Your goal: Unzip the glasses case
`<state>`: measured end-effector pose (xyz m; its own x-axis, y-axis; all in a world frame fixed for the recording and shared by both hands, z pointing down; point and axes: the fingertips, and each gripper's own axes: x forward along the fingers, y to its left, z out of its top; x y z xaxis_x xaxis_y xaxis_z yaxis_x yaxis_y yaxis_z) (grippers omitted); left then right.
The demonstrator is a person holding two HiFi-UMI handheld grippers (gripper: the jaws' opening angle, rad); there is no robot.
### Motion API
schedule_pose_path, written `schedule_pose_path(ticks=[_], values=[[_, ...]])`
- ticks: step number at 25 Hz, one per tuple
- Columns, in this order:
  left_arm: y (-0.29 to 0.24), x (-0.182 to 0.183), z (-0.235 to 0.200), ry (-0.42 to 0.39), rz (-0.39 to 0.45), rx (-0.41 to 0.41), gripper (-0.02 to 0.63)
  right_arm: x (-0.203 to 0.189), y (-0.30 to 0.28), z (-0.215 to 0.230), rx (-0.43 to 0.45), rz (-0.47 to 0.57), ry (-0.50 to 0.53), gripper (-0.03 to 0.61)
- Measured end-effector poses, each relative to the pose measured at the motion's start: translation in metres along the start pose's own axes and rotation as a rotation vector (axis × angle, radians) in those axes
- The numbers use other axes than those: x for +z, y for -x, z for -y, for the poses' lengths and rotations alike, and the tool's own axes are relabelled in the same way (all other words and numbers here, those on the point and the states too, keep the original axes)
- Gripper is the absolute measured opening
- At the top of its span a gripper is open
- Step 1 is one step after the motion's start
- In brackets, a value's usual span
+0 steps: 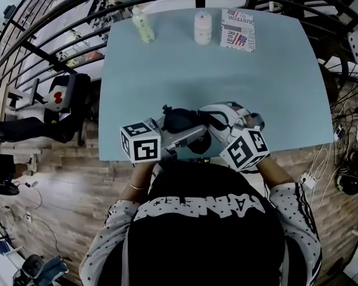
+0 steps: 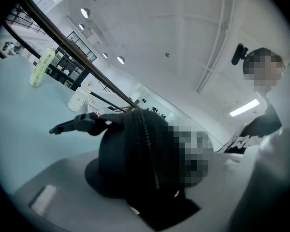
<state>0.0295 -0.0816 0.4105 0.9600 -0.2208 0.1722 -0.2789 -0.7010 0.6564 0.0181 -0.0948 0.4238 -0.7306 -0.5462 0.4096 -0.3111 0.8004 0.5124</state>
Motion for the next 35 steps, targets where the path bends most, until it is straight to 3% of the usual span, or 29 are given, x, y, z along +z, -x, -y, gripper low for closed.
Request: schedule_pose_path(ticks=[20,35], values=[[0.014,-0.002,0.002,-0.074,-0.187,-0.115,0.0,0.034,-0.018,0.017,-0.035,-0.048,0.063,0.008],[0.018,-0.023,0.002,-0.143,-0.363,-0.176,0.0,0.041,-0.026,0.013,0.019,-0.09,0.182,0.008]])
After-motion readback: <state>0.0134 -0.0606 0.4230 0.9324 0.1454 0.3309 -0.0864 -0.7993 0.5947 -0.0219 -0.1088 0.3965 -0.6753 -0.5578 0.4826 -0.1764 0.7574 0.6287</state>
